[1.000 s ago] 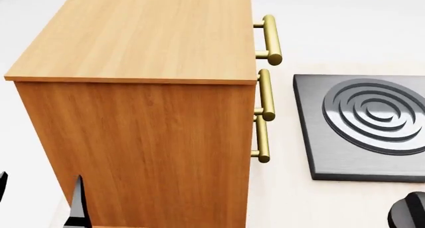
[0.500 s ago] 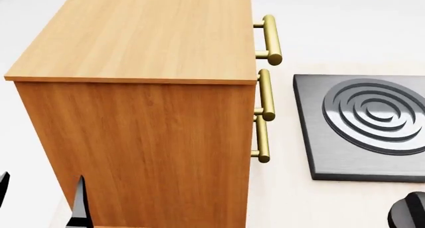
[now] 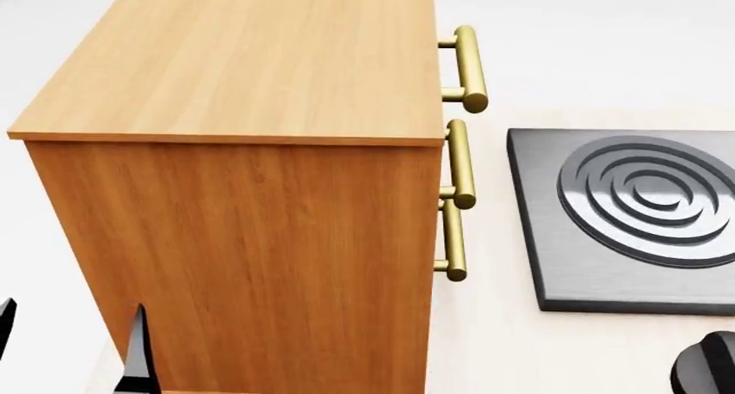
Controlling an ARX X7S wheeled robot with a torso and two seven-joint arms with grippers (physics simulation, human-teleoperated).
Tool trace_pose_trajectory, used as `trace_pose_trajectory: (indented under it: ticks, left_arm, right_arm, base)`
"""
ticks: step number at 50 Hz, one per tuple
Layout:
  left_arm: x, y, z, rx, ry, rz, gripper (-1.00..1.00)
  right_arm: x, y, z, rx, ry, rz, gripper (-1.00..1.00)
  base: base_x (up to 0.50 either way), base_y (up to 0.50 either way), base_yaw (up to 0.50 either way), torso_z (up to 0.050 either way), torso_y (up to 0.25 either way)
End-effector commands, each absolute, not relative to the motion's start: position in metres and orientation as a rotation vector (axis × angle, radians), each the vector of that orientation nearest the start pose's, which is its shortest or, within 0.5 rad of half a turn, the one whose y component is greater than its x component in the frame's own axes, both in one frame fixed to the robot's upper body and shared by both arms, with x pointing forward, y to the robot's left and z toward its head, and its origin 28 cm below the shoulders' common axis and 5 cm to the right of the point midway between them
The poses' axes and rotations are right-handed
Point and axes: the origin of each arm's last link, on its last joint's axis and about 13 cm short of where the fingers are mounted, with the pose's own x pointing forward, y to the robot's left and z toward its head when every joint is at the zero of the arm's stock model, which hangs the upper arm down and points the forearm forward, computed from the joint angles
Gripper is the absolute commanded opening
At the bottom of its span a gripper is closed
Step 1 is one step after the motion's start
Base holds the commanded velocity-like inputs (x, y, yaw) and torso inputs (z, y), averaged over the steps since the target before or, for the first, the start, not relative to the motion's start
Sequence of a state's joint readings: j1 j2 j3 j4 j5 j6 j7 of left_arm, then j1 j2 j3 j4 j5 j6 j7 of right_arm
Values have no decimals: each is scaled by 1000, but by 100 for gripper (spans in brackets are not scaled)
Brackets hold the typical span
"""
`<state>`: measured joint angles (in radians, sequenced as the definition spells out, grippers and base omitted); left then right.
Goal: Put the bowl on the top of the cabinet.
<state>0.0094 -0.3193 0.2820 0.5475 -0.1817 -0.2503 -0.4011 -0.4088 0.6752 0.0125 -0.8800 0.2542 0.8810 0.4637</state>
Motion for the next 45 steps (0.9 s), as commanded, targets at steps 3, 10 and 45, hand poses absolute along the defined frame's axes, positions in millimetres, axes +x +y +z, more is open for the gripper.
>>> trace_pose_trajectory:
  ticks: [3,10,45]
  left_arm:
    - [189,199,98,60,-217,11,100]
    - [189,199,98,60,-217,10,100]
    - [189,198,98,60,-218,10,100]
  right_arm:
    - [109,-183,93,-550,358,-182,100]
    - [110,-183,91,-543,364,-184,100]
    - [113,-183,85,-536,380,-178,100]
  base:
    - [0,0,0,0,0]
    - [0,0,0,0,0]
    - [0,0,0,0,0]
